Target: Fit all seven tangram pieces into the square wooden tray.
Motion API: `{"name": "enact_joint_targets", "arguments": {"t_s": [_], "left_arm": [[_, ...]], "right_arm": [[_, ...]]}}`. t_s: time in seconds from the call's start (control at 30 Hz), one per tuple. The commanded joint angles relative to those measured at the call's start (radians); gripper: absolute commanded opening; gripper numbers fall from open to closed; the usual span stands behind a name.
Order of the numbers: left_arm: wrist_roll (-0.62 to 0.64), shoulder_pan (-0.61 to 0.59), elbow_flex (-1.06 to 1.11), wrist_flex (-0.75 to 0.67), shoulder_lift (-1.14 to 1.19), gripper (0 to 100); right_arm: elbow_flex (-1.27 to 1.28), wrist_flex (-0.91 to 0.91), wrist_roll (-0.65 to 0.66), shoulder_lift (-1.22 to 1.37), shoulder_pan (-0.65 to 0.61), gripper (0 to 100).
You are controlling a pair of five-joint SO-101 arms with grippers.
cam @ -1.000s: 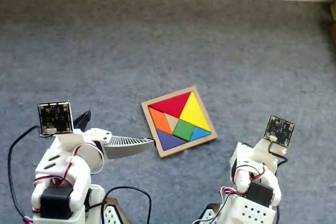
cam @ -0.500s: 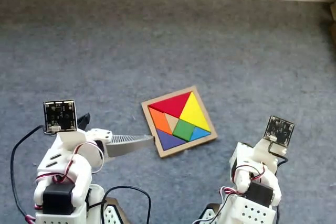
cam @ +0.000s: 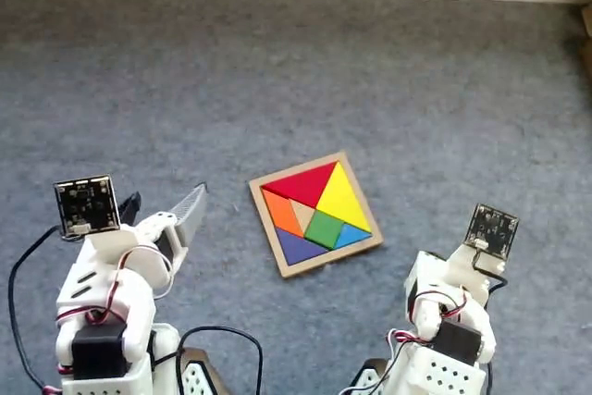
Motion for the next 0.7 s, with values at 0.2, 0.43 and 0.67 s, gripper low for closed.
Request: {"name": "enact_joint_targets", "arguments": {"t_s": [0.2, 0.43, 0.67], "left_arm": [[-0.012, -0.044, 0.217, -0.265, -0.035, 14], [-0.081, -0.099, 0.372, -0.437, -0.033, 5], [-0.175, -0.114, 0.372, -0.279, -0.033, 5]], "right_arm": [[0.143, 0.004, 0.011, -0.013, 0.004, 0.5], [0.143, -0.019, 0.005, -0.021, -0.124, 0.5], [0.143, -0.019, 0.005, -0.021, -0.335, 0.5]]}}
